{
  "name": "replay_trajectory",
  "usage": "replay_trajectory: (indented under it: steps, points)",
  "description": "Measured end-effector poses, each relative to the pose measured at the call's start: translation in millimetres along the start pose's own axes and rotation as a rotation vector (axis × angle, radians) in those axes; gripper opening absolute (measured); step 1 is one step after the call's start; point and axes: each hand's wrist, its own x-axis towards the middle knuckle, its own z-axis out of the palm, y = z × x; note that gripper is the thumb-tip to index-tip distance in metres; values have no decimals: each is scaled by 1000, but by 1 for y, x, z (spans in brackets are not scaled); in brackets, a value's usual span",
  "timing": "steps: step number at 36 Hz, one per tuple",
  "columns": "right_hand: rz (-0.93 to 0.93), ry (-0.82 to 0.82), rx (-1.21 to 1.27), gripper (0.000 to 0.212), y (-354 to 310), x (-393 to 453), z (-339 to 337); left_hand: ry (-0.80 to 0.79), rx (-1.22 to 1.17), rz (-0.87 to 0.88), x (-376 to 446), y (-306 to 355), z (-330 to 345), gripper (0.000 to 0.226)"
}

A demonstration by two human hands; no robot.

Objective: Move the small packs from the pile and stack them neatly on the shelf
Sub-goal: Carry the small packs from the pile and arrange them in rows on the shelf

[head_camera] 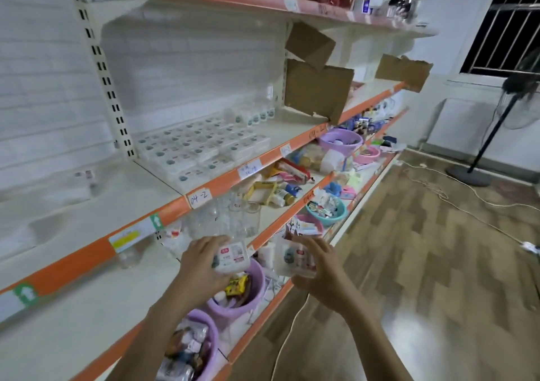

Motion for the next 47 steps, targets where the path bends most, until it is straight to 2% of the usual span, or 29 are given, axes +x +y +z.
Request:
replay_trajectory:
  steps: [5, 14, 20, 25, 29, 33, 38, 43, 47]
  points:
    - [-20, -23, -3, 69, 12, 18, -3, 3, -62, 1, 21, 2, 15, 71]
    - [-122, -135, 1, 70, 36, 122, -7, 172, -83, 58, 100, -23, 34, 69]
    - [-282, -218, -10, 70, 28, 214, -16, 339, -48, 39, 154, -37, 15, 70]
    - [-447, -224, -61, 69, 7, 283, -8, 427, 113, 55, 180, -52, -16, 69]
    - [-577, -231, -83, 70, -16, 321, 7, 525, 98, -94, 175, -59, -35, 64]
    - [-679, -347, -148, 70, -40, 347, 23, 498, 95, -146, 161, -66, -52, 67]
    - [-740, -421, -252, 63, -46, 372, 49, 475, 89, -313, 157, -72, -59, 76]
    - [-844, -375, -327, 53, -28, 387, 60, 424, 103, -334, 169, -77, -51, 66]
    - [-881, -284, -268, 45, -12, 388, 61, 482, 77, -313, 178, -77, -39, 61]
